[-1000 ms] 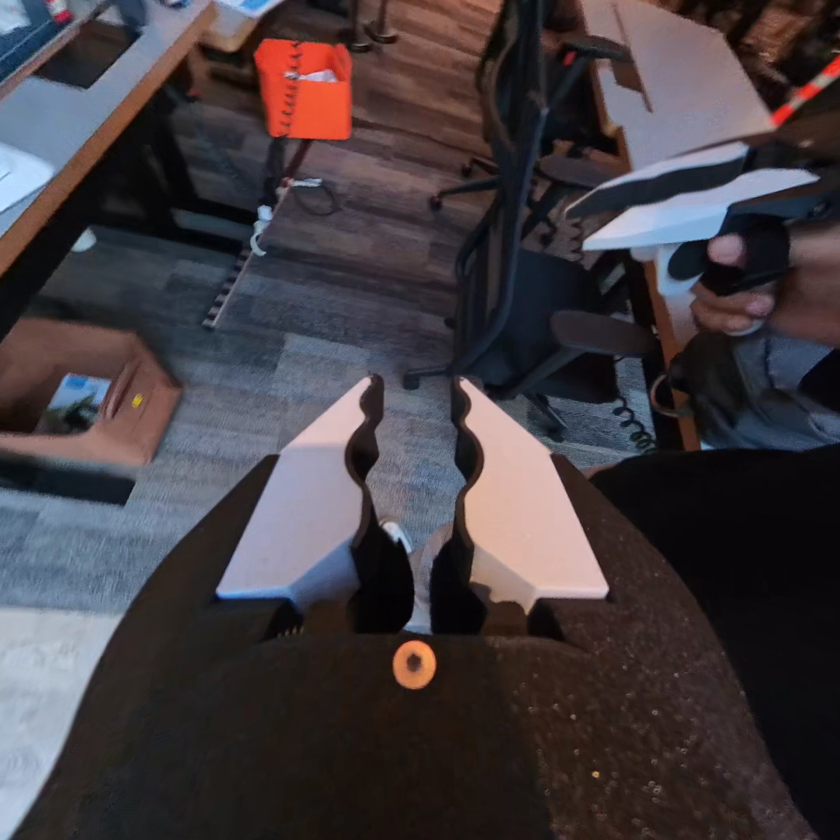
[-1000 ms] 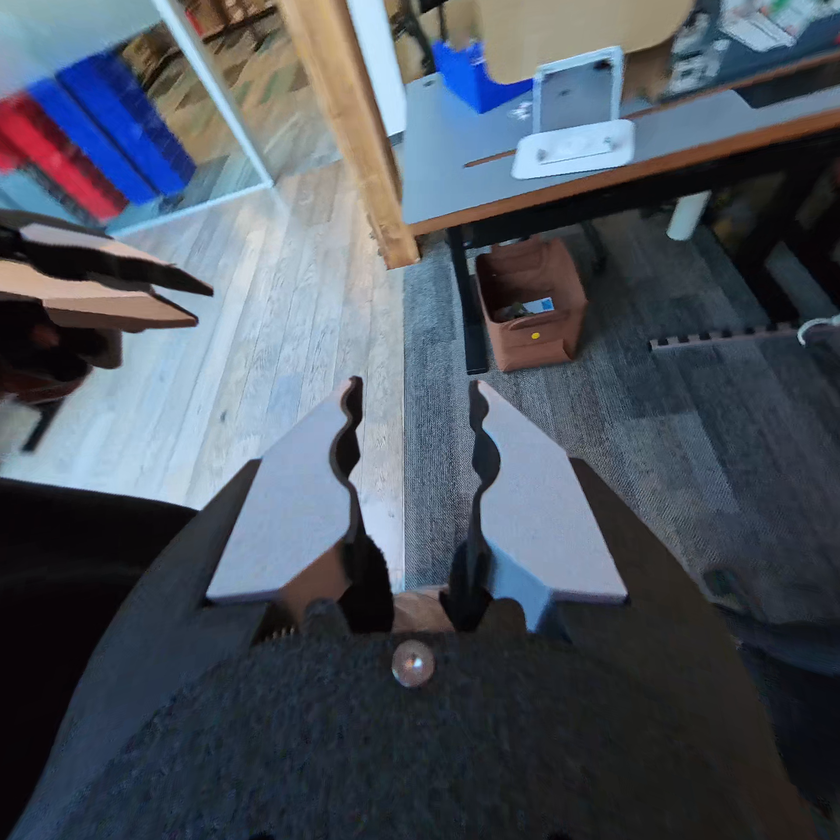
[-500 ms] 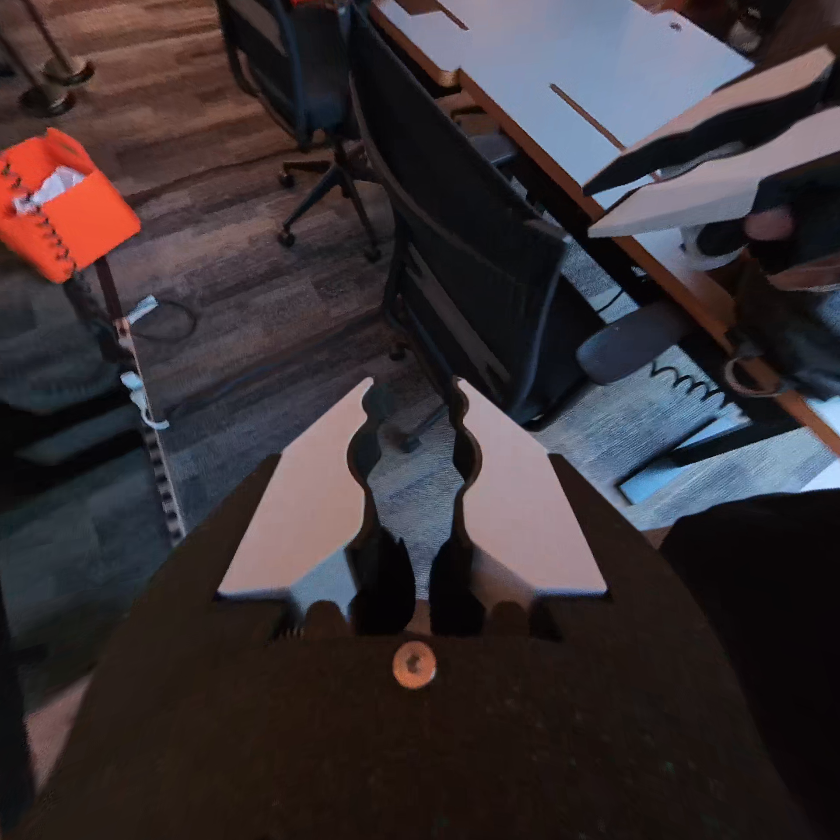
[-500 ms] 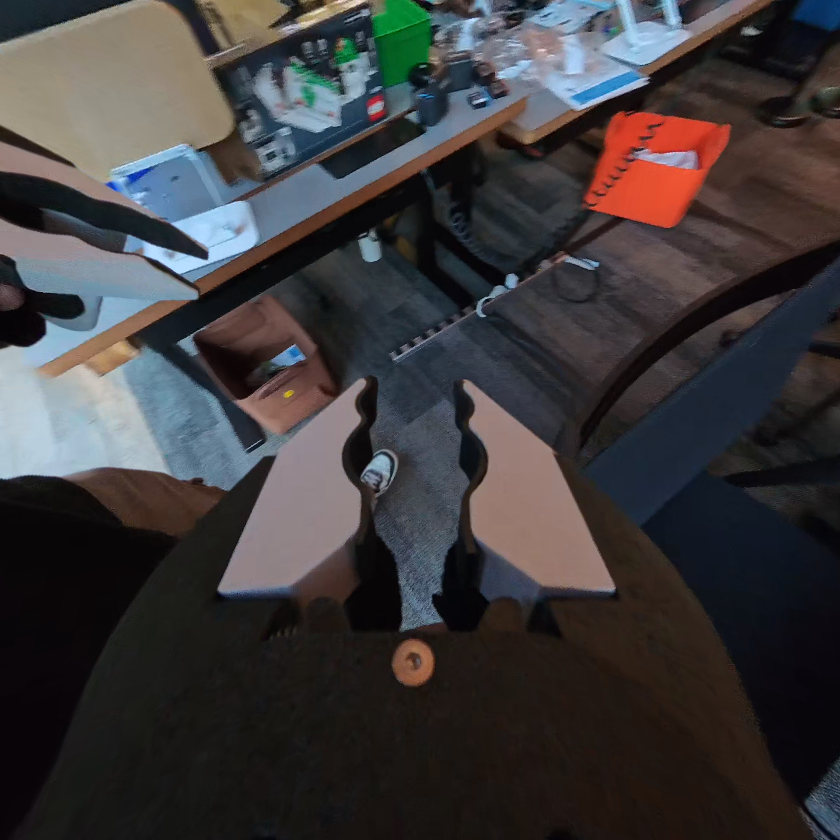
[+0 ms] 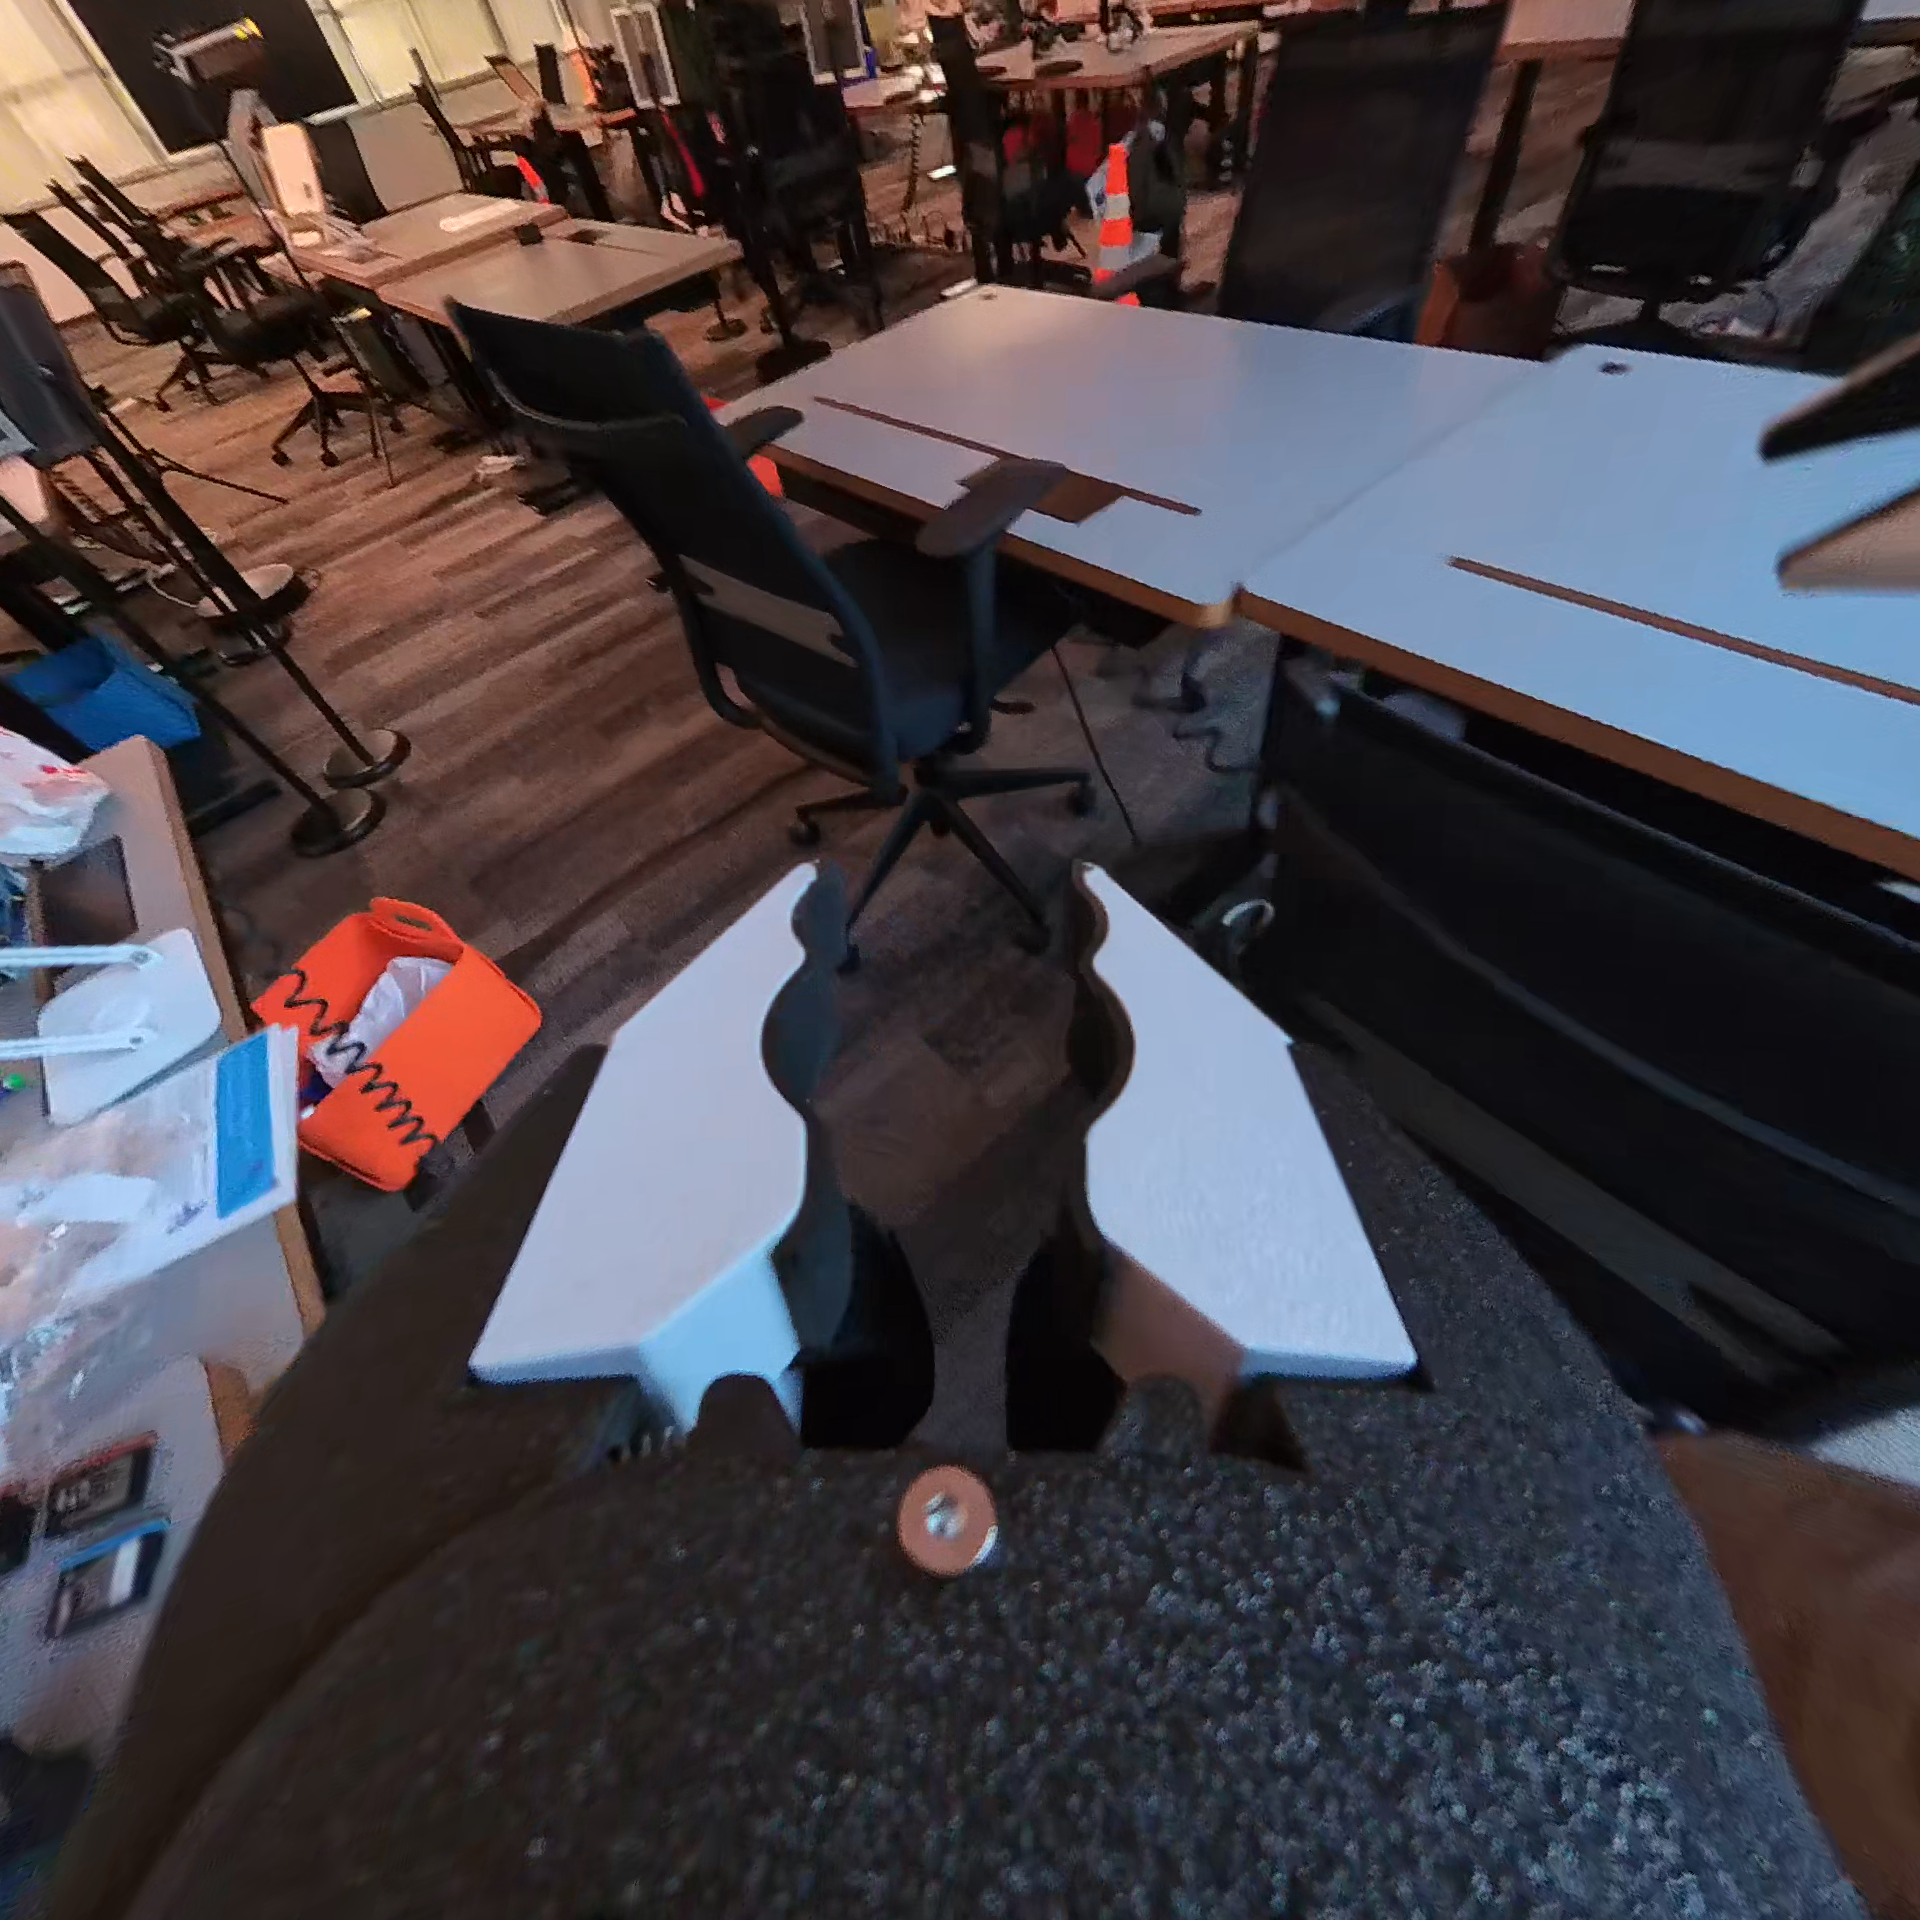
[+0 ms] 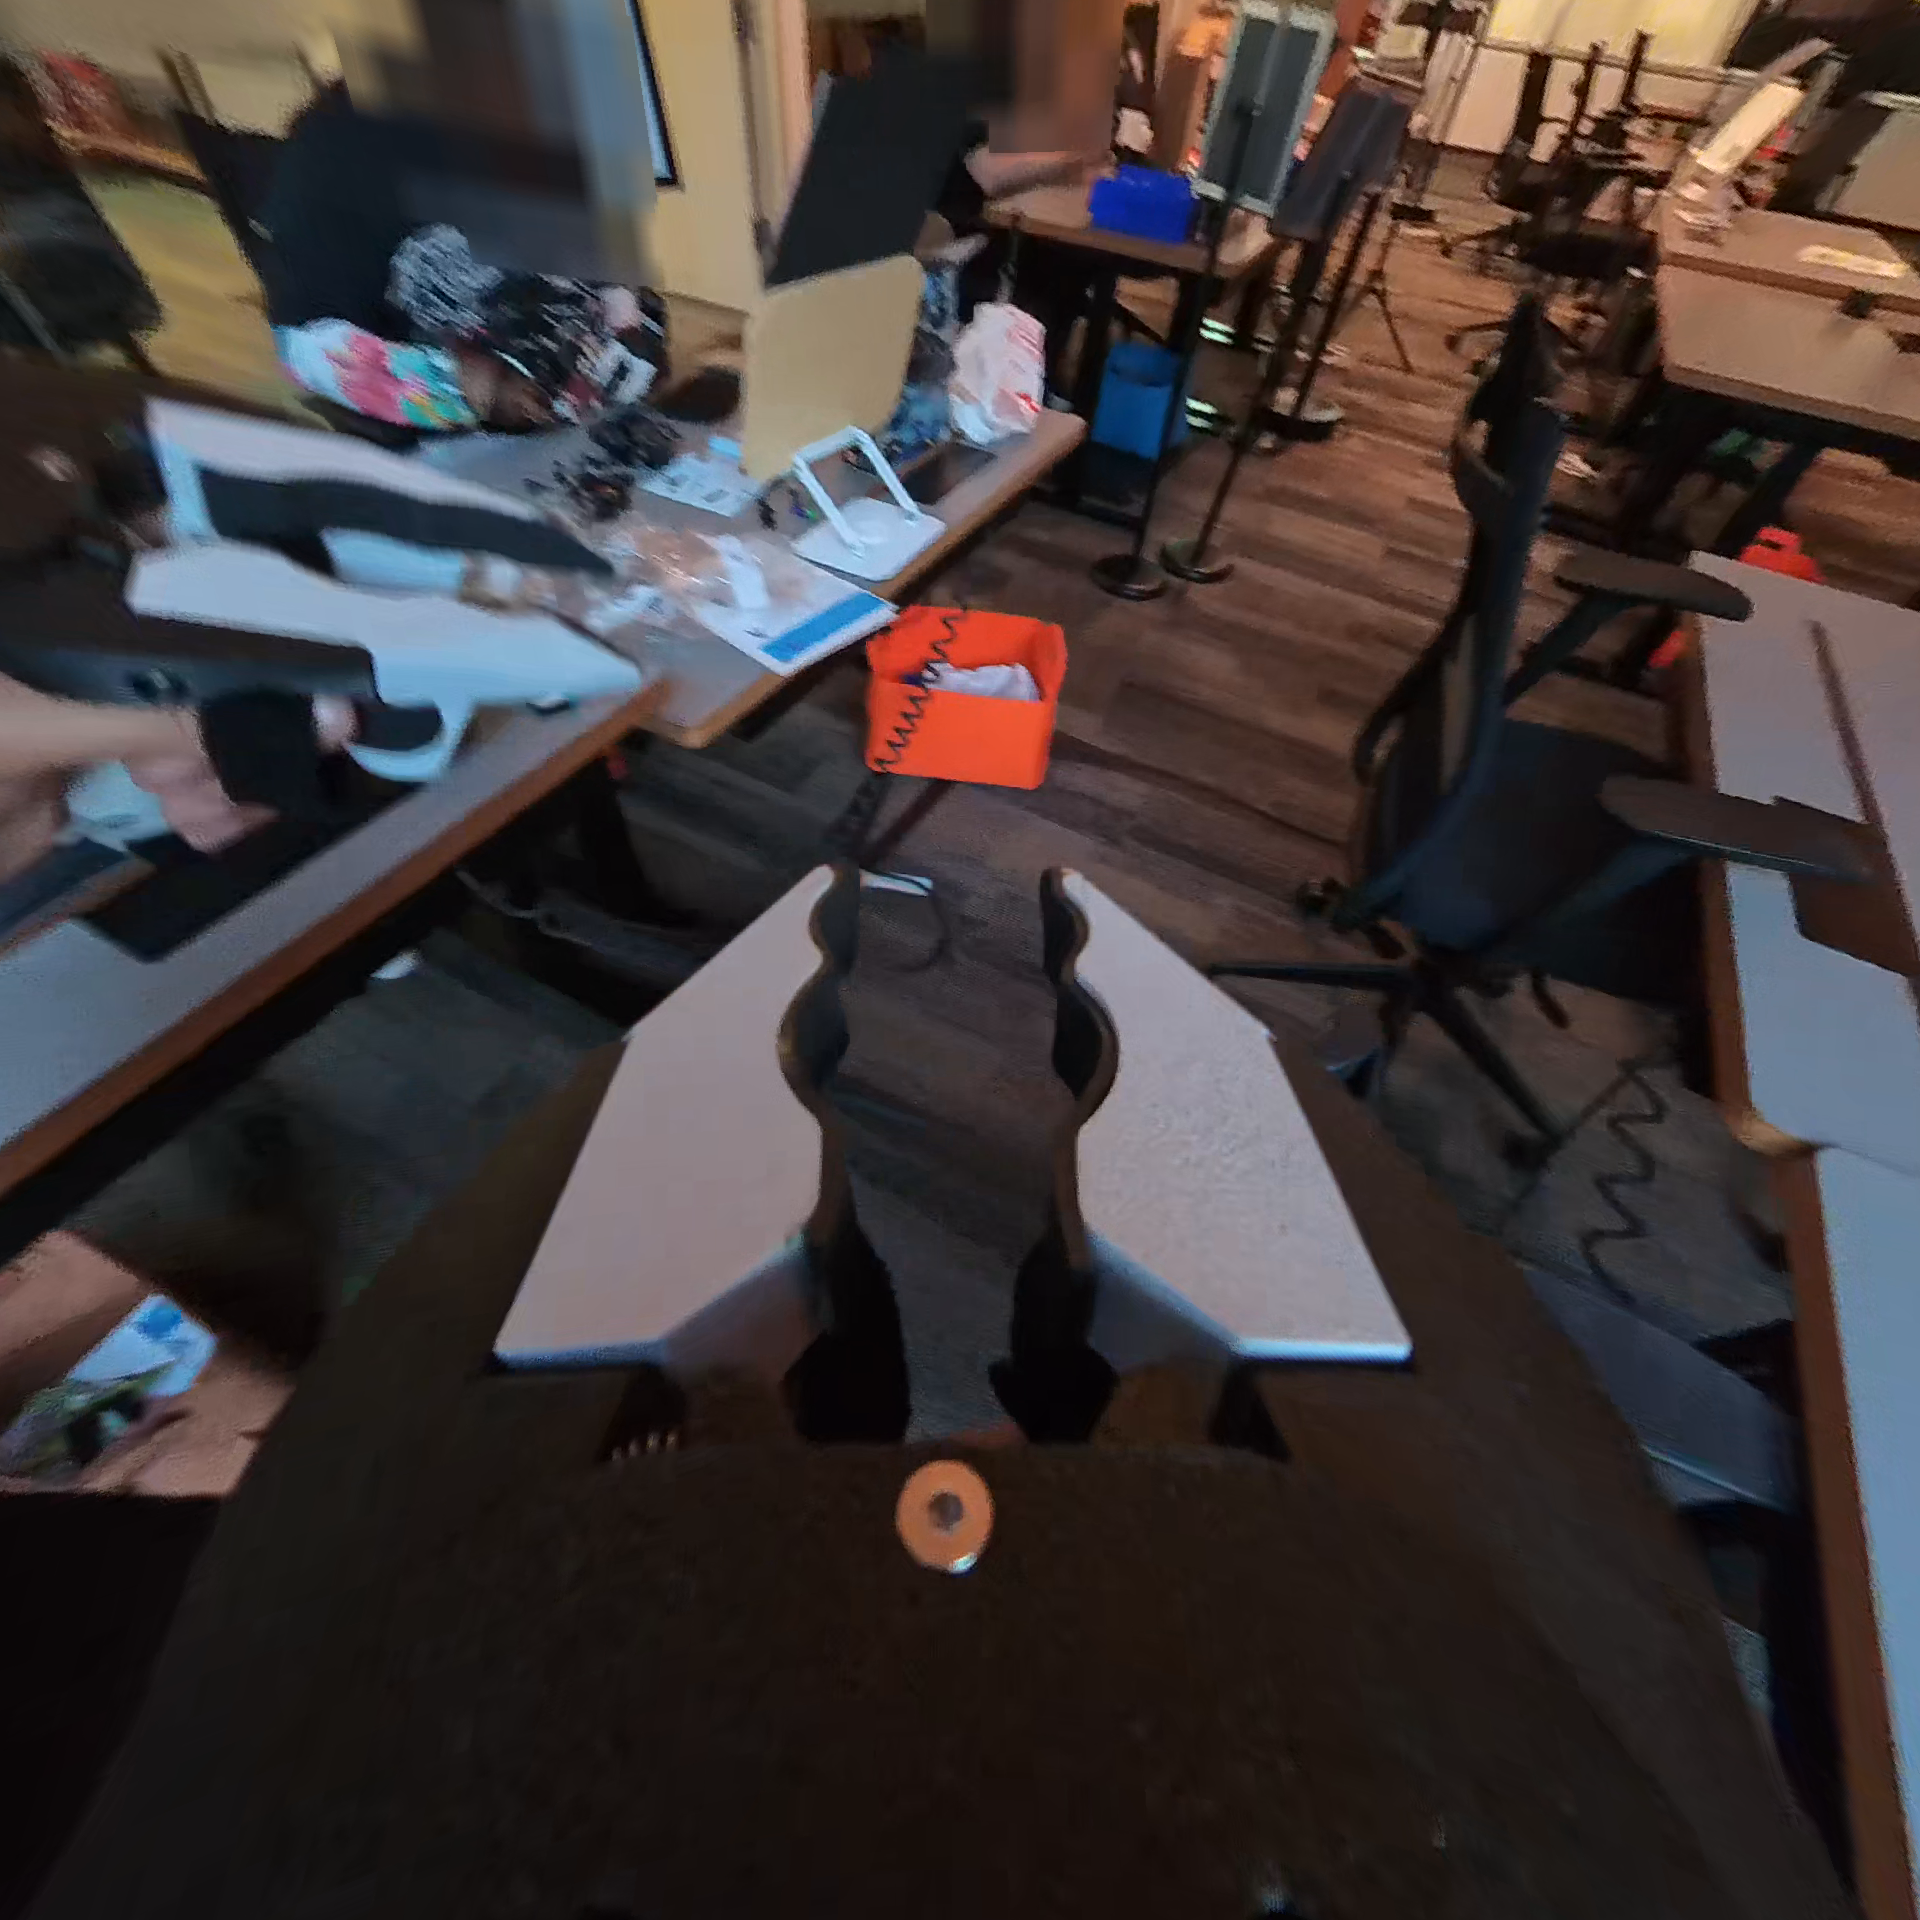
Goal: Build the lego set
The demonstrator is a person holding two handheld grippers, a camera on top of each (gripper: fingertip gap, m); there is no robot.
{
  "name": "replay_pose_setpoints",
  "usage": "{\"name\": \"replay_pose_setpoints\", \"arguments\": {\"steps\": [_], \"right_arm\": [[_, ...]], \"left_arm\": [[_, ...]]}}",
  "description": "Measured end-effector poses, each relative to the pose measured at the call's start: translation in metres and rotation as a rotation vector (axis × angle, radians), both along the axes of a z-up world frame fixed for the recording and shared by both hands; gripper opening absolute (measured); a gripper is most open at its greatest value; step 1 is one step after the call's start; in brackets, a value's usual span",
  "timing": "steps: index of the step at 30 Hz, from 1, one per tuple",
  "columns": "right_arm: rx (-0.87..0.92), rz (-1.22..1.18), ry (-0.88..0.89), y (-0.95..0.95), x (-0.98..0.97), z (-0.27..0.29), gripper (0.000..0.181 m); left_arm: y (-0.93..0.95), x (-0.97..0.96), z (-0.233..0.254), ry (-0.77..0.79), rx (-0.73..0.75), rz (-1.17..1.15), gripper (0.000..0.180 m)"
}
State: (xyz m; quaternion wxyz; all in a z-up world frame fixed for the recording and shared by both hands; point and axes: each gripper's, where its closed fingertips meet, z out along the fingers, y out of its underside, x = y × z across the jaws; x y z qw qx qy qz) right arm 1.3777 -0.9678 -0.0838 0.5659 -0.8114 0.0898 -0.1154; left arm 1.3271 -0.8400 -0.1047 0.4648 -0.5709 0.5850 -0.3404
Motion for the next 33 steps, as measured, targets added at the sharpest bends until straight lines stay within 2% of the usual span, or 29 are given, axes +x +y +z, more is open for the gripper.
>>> {"name": "replay_pose_setpoints", "arguments": {"steps": [3,7,12,16,20,23,29,33], "right_arm": [[-0.096,-0.033,0.010,0.043,0.049,-0.030,0.035],[-0.034,-0.052,0.128,0.119,0.124,-0.056,0.032],[-0.066,0.007,0.126,0.219,0.225,-0.075,0.025],[-0.059,0.022,0.171,0.294,0.309,-0.064,0.025],[-0.126,0.034,0.220,0.360,0.382,-0.063,0.028],[-0.103,0.062,0.273,0.419,0.428,-0.064,0.029],[-0.179,0.117,0.211,0.566,0.521,-0.091,0.029],[-0.198,0.149,0.240,0.685,0.582,-0.099,0.024]], "left_arm": [[0.056,0.049,-0.005,-0.044,0.020,0.003,0.042],[0.118,0.116,-0.043,0.028,0.049,-0.047,0.042],[0.192,0.190,-0.075,0.110,-0.126,-0.052,0.035],[0.254,0.253,-0.068,0.131,-0.262,-0.019,0.033],[0.328,0.325,-0.066,0.155,-0.325,0.028,0.037],[0.388,0.388,-0.067,0.163,-0.301,0.034,0.037],[0.517,0.527,-0.085,0.179,-0.223,-0.032,0.038],[0.617,0.622,-0.083,0.168,-0.217,-0.071,0.038]]}}
